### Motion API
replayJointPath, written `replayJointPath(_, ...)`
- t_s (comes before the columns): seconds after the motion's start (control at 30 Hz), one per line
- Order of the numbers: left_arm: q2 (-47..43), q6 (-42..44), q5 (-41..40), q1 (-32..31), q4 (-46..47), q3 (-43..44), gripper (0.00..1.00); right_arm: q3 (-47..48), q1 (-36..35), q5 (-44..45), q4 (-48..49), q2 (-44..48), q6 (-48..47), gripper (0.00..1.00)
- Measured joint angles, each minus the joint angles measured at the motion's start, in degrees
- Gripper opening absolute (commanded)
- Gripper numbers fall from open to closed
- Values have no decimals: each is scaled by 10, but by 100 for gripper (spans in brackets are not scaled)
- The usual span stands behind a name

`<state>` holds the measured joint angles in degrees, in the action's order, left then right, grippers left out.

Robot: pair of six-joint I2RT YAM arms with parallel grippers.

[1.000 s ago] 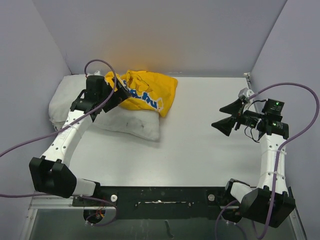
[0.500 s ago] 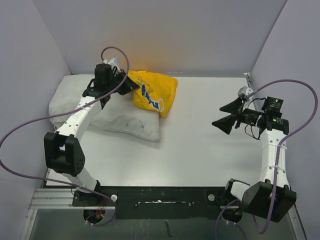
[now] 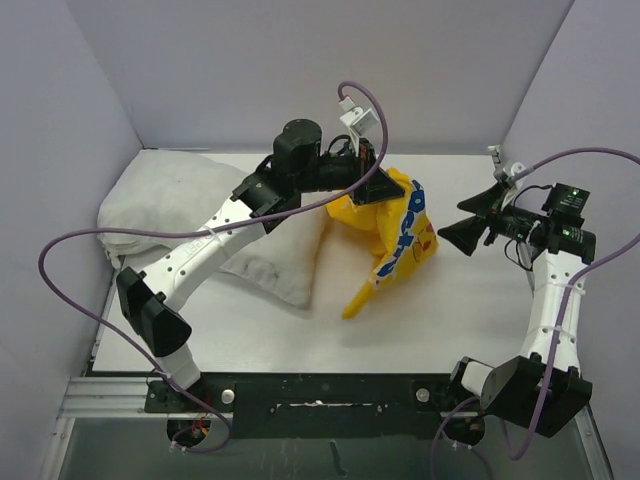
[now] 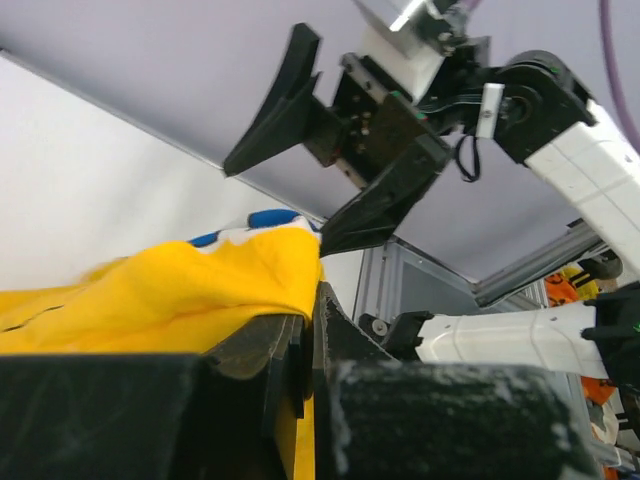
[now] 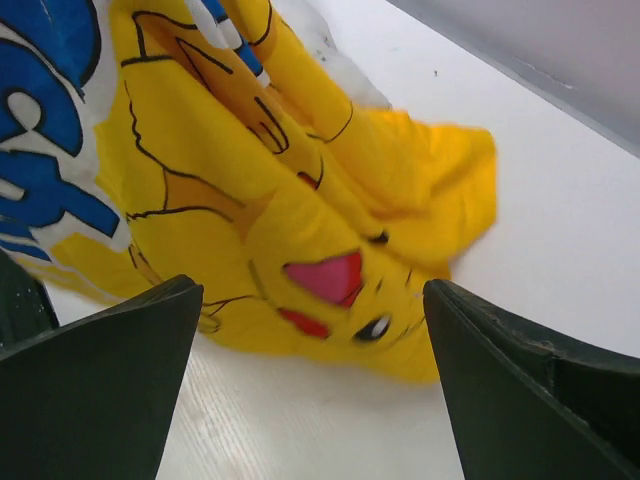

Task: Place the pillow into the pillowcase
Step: Adjust the pillowcase at the center of the board.

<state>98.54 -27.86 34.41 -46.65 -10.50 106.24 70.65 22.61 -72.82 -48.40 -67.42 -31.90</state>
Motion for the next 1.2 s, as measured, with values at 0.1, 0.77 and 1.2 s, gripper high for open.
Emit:
replayJointPath(0.1, 0, -5, 5, 17, 6, -23, 0, -21, 6, 7, 15, 16, 13, 99)
replayJointPath(0.77, -31, 23, -36, 204, -204, -369, 28, -115, -112, 195, 4, -31, -82, 98)
replayJointPath(1.2, -265, 34, -57, 200, -148, -518, 75, -97, -131, 455, 90, -242, -59, 98)
